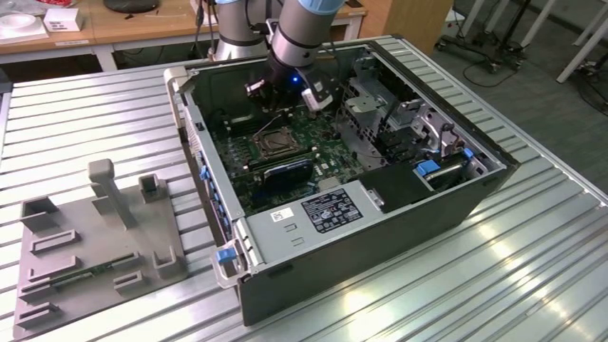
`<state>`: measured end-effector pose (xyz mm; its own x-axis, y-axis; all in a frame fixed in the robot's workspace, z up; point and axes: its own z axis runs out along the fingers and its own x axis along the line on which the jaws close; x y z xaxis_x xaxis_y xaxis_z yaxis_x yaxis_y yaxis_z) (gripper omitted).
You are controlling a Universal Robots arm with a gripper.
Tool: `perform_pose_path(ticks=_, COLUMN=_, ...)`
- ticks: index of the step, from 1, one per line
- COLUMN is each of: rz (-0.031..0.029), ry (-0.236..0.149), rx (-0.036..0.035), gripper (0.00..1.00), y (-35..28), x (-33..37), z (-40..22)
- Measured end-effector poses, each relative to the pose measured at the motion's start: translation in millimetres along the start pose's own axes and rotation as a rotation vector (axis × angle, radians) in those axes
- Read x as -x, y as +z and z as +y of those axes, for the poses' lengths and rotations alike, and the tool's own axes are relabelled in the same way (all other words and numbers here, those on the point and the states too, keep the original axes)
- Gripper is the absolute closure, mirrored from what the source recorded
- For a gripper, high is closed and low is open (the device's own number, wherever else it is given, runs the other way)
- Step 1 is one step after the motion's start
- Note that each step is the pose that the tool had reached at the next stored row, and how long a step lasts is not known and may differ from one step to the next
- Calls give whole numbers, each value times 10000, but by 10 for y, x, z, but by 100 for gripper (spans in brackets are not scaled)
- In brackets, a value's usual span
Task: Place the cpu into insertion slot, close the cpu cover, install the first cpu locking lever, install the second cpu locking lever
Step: 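Install the first cpu locking lever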
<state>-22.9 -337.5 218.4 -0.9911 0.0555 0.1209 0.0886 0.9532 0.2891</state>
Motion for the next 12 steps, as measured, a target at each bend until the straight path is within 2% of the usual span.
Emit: perform_pose_path(ticks=12, rz=0, ry=0, rx=2, gripper=89, y=-14, x=-2, z=4)
